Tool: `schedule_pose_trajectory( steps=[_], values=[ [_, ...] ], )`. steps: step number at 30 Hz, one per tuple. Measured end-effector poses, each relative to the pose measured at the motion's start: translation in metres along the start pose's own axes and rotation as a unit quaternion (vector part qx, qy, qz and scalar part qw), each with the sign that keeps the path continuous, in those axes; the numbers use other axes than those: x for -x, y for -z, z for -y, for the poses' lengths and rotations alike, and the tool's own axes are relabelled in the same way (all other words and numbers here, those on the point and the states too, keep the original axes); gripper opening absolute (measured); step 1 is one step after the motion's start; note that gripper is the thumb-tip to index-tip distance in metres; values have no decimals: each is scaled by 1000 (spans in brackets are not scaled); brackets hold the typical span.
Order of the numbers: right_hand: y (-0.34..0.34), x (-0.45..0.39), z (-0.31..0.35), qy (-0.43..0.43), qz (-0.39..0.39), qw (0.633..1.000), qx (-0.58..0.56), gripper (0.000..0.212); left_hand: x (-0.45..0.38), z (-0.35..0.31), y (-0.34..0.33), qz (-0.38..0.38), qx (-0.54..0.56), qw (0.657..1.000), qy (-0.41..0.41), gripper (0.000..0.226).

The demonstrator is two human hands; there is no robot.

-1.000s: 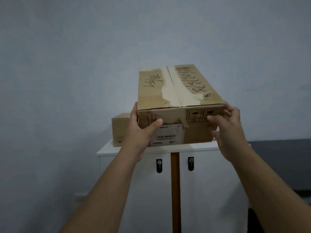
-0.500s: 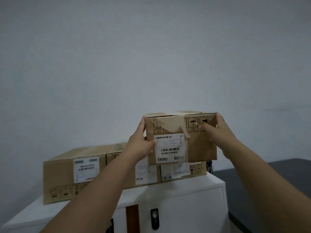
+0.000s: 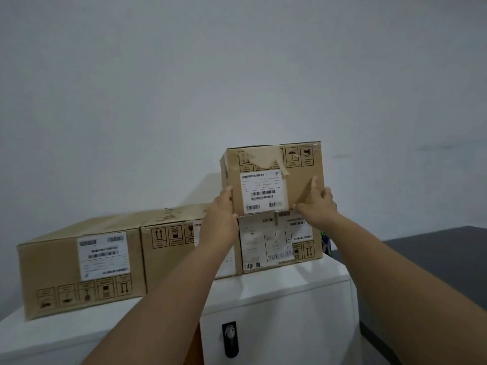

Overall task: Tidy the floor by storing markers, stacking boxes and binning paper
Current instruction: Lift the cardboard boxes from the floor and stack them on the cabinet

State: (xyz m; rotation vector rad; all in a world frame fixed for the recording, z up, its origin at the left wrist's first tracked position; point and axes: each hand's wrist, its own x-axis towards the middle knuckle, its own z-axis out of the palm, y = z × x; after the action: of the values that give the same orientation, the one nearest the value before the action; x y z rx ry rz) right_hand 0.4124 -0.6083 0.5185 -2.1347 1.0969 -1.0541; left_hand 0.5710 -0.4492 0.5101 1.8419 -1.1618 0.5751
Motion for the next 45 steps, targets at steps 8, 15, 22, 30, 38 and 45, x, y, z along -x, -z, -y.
schedule_pose_trajectory(
  steps=[8, 15, 22, 30, 38, 45],
  values=[
    [-21, -28, -20, 1, 24, 998, -54, 89, -7, 10, -28, 160, -218, 962, 32, 77],
    [-30, -50, -25, -5, -31, 986, -162, 62, -22, 27, -40, 166, -188, 967, 45, 77],
    [-34, -53, -37, 6, -30, 986, -161, 62, -23, 31, -39, 183, -195, 963, 34, 83],
    [-77, 55, -31, 53, -85, 984, -150, 34, 83, 56, -2, 117, -81, 990, -12, 69],
    [-184, 237, -9, 179, 107, 975, -78, 27, 311, 155, 65, 105, -45, 981, 159, 38],
    [-299, 375, 29, 145, 370, 913, -91, 19, 453, 233, 190, 96, -101, 919, 369, 29]
  ],
)
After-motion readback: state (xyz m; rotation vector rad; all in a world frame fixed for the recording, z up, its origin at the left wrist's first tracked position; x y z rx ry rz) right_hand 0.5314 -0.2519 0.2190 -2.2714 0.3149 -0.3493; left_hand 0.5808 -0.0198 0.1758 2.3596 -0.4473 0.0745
